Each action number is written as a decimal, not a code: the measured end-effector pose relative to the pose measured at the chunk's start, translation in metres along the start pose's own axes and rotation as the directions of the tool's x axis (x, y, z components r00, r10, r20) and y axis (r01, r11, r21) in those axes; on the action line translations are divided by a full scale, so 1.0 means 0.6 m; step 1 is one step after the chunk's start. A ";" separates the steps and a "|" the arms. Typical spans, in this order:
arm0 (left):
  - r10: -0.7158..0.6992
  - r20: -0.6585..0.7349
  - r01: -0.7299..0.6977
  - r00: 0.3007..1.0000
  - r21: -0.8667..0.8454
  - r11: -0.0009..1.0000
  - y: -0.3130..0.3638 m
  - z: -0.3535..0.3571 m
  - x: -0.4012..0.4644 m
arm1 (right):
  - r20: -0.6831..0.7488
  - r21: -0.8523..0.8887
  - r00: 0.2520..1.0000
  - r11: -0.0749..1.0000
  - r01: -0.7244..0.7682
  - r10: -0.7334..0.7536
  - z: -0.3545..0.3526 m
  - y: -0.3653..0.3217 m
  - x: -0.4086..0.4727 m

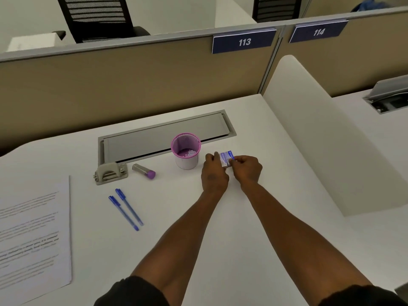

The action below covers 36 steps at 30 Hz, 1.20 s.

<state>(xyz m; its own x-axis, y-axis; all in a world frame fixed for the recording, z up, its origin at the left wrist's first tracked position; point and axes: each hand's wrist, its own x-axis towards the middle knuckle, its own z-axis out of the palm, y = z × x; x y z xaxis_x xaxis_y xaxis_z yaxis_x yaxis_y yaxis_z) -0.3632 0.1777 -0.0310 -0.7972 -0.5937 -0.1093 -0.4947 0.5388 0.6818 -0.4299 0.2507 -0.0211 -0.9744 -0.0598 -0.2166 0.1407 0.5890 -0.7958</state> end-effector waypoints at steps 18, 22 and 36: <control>-0.018 -0.086 0.001 0.996 -0.200 0.980 -0.014 -0.037 -0.096 | -0.143 0.149 0.990 0.988 0.025 -0.003 -0.010 -0.003 -0.061; -0.089 -0.262 0.007 0.961 -0.298 0.955 -0.079 -0.085 -0.191 | -0.065 0.172 0.989 0.975 0.139 -0.130 0.023 0.006 -0.168; -0.519 -0.495 0.333 0.696 -0.418 0.845 -0.300 -0.294 -0.242 | 0.292 -0.106 0.821 0.836 0.538 -0.491 0.225 -0.102 -0.294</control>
<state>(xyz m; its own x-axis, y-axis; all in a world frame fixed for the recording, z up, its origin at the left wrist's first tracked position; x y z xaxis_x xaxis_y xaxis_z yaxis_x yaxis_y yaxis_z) -0.0973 0.0615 -0.0102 -0.1267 -0.9893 -0.0718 -0.5393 0.0079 0.8421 -0.2428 0.1164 -0.0106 -0.8177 -0.5736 0.0478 -0.4252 0.5460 -0.7219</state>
